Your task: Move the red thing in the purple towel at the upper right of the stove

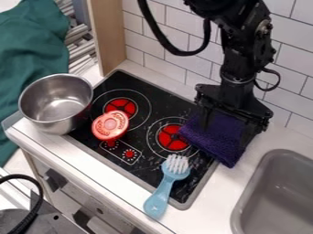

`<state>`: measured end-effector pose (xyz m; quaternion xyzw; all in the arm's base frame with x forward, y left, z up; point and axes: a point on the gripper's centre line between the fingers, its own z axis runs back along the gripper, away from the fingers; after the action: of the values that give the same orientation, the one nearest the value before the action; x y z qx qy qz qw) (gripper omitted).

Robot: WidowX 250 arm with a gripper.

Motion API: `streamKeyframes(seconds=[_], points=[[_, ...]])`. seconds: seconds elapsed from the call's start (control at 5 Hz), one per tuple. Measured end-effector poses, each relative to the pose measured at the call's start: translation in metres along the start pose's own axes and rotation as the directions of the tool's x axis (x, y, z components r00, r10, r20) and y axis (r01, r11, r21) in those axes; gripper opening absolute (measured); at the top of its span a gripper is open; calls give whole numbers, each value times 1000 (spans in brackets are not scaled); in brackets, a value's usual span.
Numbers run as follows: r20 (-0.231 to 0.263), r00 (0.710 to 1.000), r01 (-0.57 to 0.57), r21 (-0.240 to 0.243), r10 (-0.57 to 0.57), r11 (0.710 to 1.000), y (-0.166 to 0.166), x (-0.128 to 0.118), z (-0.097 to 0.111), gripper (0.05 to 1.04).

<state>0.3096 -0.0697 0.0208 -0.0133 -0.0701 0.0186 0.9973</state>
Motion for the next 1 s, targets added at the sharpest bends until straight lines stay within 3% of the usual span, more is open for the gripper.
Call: streamKeyframes(seconds=[0.2, 0.4, 1.0], points=[[-32, 999, 1, 7, -1, 1000, 2, -6, -9, 1001], [-34, 999, -34, 8, 34, 999, 36, -11, -12, 1001], [-44, 979, -193, 99, 198, 976, 162, -22, 5, 1001]])
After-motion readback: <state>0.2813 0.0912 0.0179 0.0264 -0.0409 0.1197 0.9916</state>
